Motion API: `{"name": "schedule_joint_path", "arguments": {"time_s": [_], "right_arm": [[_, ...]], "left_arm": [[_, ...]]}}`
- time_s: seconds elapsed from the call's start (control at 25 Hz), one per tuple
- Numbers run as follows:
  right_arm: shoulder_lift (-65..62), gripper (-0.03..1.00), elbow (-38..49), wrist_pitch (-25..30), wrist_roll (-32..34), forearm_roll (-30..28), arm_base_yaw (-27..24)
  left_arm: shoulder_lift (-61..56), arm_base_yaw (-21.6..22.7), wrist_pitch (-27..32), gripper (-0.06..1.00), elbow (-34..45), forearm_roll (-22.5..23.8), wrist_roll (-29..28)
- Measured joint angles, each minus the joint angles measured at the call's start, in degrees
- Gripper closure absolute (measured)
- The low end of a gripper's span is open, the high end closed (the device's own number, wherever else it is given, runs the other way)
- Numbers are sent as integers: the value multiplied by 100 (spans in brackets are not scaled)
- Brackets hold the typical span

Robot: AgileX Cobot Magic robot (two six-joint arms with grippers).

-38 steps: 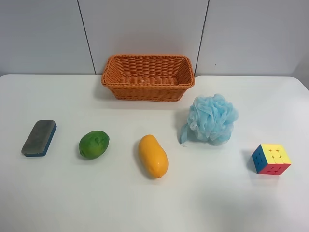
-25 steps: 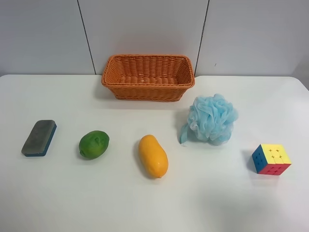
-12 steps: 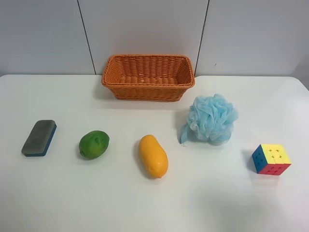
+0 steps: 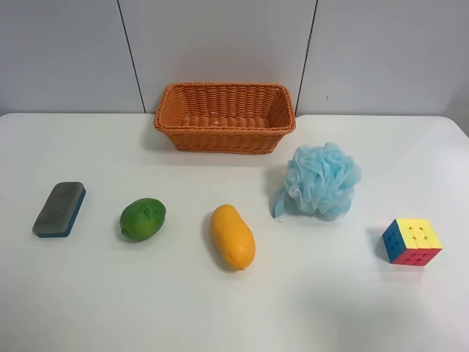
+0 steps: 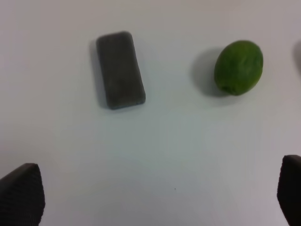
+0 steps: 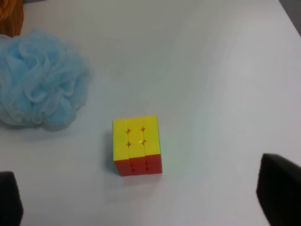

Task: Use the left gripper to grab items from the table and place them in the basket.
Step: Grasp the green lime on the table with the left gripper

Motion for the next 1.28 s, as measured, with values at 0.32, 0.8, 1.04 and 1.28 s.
{"name": "schedule_joint_path", "arguments": {"time_s": [0.32, 0.8, 1.04, 1.28], "right_arm": [[0, -2, 0, 0, 0, 0, 0], [0, -2, 0, 0, 0, 0, 0], [0, -2, 0, 0, 0, 0, 0], [0, -2, 0, 0, 0, 0, 0]], "left_arm": [[2591, -1057, -125, -5, -756, 317, -88], [5141, -2561, -1709, -5, -805, 532, -674], [5867, -2768, -2457, -5, -804, 532, -714], [6450, -2768, -2849, -5, -804, 532, -733]]}}
